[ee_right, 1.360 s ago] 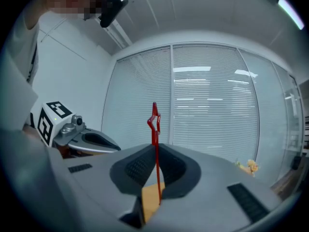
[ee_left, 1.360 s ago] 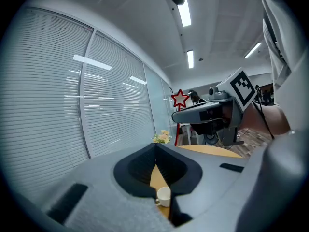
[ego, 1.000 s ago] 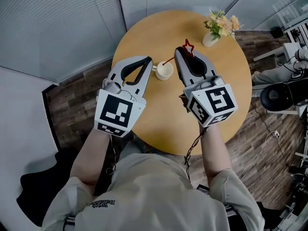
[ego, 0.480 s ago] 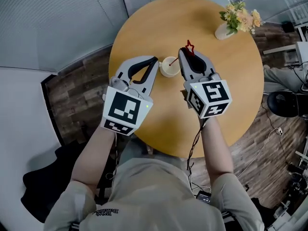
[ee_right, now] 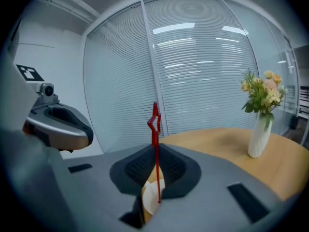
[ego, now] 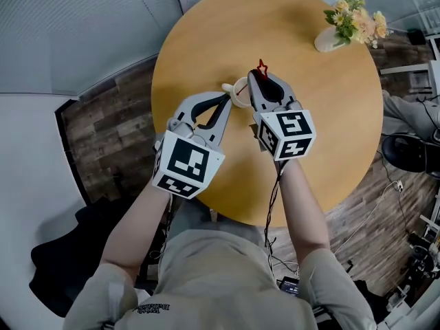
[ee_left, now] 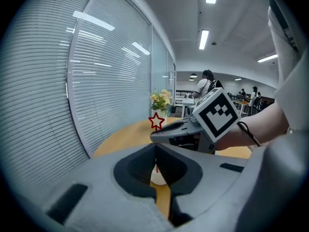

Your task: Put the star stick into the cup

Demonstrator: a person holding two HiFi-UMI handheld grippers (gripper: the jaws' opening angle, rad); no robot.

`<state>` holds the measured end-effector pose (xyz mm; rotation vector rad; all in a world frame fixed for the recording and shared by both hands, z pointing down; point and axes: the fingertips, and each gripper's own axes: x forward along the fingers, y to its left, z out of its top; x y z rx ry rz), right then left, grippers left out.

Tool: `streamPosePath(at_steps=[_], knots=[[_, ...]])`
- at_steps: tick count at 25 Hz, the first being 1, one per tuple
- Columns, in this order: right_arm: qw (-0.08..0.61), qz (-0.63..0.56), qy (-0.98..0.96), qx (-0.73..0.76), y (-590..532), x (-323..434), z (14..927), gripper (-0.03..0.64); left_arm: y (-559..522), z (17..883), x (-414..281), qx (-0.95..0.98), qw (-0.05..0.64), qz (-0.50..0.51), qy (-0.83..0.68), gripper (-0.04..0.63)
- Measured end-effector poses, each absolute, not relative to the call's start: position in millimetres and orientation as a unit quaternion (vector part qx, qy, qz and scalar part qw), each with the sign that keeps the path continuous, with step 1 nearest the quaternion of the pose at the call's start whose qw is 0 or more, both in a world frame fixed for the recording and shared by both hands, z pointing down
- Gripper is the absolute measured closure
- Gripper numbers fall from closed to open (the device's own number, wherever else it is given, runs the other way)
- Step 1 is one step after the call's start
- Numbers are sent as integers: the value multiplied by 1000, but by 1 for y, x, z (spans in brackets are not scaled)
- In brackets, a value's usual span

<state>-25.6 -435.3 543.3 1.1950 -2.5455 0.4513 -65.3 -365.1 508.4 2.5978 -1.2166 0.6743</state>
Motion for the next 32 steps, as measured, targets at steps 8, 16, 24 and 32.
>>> streamPosePath(at_steps=[8,16,24,32], knots=[[173,171,-881,405,-438,-34,567,580,-350,530,-60,875,119,240,-403,574],[230,196,-872,384,-419,-37,591,509,-334,526,-55,880,117,239,-394,574],[253,207,-863,385,-393,-25,601,489,-321,529,-53,880,116,239,-393,574],[190,181,-878,400,-375,-11,527,491,-320,499,-60,879,87,236,-405,574]])
